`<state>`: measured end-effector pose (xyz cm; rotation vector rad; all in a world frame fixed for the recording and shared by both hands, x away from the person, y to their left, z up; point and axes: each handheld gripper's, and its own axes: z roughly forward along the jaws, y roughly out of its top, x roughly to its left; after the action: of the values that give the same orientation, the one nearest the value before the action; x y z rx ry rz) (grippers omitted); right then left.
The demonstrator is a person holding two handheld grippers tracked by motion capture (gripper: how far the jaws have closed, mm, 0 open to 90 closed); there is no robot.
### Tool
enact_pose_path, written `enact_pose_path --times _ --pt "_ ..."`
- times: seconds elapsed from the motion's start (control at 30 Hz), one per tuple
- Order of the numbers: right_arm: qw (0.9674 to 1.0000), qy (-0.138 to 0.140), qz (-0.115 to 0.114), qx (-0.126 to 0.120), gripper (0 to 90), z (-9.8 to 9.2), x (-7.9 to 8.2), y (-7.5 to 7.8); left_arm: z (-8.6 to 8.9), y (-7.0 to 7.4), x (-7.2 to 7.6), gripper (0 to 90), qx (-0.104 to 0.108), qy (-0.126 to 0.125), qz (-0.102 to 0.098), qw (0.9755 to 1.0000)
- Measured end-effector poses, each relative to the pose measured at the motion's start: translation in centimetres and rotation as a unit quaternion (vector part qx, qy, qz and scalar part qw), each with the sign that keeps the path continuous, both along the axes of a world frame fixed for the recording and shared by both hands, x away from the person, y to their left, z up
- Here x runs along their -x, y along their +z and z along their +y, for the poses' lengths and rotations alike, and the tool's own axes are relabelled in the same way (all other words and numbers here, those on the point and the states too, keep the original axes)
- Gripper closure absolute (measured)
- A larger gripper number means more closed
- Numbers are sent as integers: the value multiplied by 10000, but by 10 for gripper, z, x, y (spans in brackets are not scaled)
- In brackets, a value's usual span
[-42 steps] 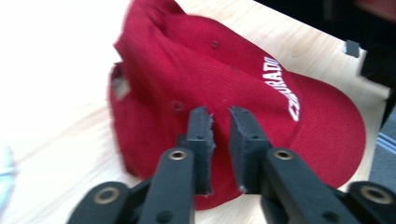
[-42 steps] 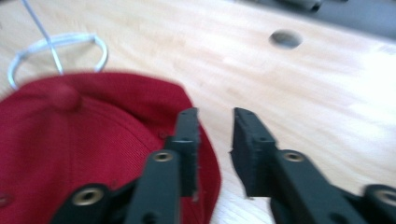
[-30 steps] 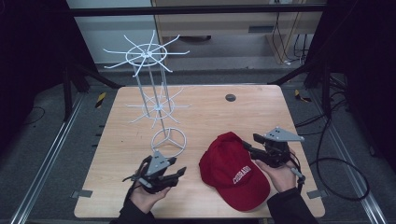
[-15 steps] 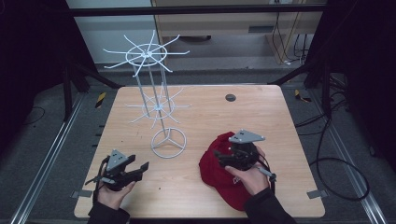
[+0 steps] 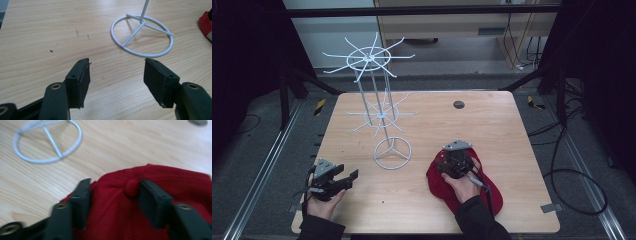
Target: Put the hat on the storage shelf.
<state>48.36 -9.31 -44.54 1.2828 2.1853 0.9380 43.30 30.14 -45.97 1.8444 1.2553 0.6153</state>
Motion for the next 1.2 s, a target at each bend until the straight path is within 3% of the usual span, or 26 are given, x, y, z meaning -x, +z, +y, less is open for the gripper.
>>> enact_pose_path --times 0.1,0.13,0.17,0.2,0.43,0.47,0.57,0.6,0.77,0.8,0.83,0.87,0.9,1.0,1.03,1.2 --pt "9997 -60 118 223 577 -1 -1 -5 -1 -1 0 382 2 -33 10 10000" --pt "9992 -99 253 298 685 -3 -1 -8 -1 -1 -1 383 -7 -40 19 10000" --pt "9992 -99 253 298 685 -3 -1 -8 -1 -1 -1 384 -7 -40 19 10000" --pt "9991 -44 289 295 853 -7 -1 -9 0 -2 -1 386 2 -27 31 10000" --pt "9993 -71 331 127 873 -19 1 -3 1 -2 -1 390 -8 -8 47 10000" --pt "9997 -1 232 -50 874 -26 4 3 1 -2 -1 391 -1 -10 38 10000" --pt "9998 48 113 -159 874 -31 7 9 1 -2 -1 392 -5 -9 48 10000" --pt "9995 42 17 -315 874 -38 11 19 1 -2 -1 393 0 -12 44 10000" --pt "9980 82 -260 -573 875 -52 19 37 1 -2 -1 393 27 -30 20 10000" --pt "9963 106 -452 -723 875 -61 25 47 1 -1 -1 393 17 -24 15 10000" --pt "9963 106 -452 -723 875 -61 25 47 1 -1 -1 393 17 -24 15 10000" --pt "9940 126 -606 -904 875 -68 30 55 1 -1 -1 392 10 -22 13 10000" --pt "9940 126 -606 -904 875 -68 30 55 0 -2 -1 392 12 -20 12 10000" --pt "9893 166 -837 -1179 876 -79 38 67 0 -2 -2 389 28 -23 29 10000" --pt "9864 197 -1006 -1282 877 -84 43 74 0 -3 -2 389 37 -25 31 10000" --pt "9743 347 -1427 -1711 876 -93 52 98 1 -3 -3 389 31 -17 28 10000"
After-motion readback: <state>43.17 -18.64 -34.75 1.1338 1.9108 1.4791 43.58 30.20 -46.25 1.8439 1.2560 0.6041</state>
